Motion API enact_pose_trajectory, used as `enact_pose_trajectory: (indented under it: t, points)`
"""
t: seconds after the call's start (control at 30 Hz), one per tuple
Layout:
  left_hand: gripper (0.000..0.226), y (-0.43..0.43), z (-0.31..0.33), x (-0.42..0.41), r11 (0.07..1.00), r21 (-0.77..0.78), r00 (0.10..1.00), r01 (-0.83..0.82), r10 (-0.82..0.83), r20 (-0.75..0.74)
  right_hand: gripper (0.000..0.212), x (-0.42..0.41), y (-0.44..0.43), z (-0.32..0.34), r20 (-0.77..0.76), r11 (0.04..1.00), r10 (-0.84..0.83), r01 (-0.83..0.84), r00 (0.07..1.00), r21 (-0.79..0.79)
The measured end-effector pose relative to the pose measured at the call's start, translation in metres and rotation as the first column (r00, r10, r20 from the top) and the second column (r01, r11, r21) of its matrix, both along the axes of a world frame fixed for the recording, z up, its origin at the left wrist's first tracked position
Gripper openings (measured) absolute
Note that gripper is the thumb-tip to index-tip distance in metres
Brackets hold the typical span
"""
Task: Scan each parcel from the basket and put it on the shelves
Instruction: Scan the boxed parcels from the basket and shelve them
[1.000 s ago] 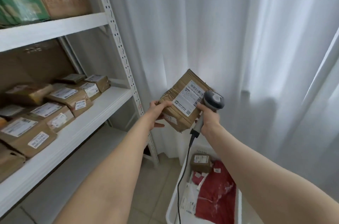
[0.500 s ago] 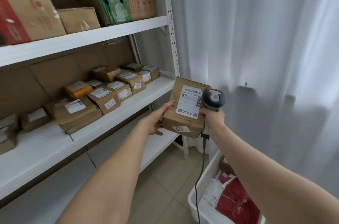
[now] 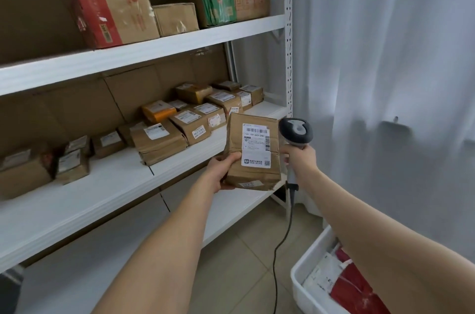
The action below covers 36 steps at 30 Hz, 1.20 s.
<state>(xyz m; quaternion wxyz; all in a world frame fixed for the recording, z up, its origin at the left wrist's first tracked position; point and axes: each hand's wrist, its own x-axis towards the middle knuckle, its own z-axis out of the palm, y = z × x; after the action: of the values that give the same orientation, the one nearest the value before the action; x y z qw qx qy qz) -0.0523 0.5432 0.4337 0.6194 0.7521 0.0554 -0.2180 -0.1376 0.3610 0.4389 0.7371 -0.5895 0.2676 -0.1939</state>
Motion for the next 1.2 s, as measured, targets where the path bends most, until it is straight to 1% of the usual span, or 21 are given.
enact_pose_trajectory:
  t: [0.03,0.1,0.2,0.43,0.57,0.77,0.97,1.2]
  points:
    - [0.072,0.006,-0.002,0.005,1.0,-0.009,1.0,-0.01,0.01,0.004,0.008,0.003,0.005,0.002,0.011,0.998,0.043,-0.043,0.999,0.045]
    - [0.07,0.018,-0.007,0.019,1.0,-0.023,1.0,-0.016,0.016,0.005,0.01,0.012,0.016,0.005,0.044,0.981,0.135,-0.14,0.99,0.134]
    - [0.07,0.034,-0.016,0.043,0.999,-0.035,1.0,-0.011,0.011,-0.005,0.002,0.027,0.037,0.01,0.025,0.972,0.203,-0.205,0.979,0.114]
    - [0.067,0.063,-0.032,0.101,0.998,-0.051,0.999,0.045,-0.047,-0.027,0.015,0.069,0.085,0.025,-0.054,0.971,0.227,-0.222,0.972,0.088]
    - [0.066,0.075,-0.037,0.126,0.993,-0.086,0.996,0.079,-0.083,-0.043,0.009,0.085,0.103,0.03,-0.086,0.98,0.197,-0.192,0.977,0.056]
    - [0.068,0.091,-0.038,0.145,0.985,-0.118,0.989,0.125,-0.133,-0.063,0.005,0.094,0.122,0.038,-0.108,0.982,0.182,-0.175,0.977,0.074]
    - [0.068,0.098,-0.036,0.15,0.981,-0.131,0.986,0.14,-0.15,-0.069,0.004,0.093,0.135,0.047,-0.138,0.981,0.193,-0.193,0.971,0.013]
    - [0.066,0.098,-0.027,0.142,0.984,-0.128,0.989,0.126,-0.136,-0.065,0.002,0.084,0.137,0.06,-0.129,0.977,0.215,-0.213,0.968,0.034]
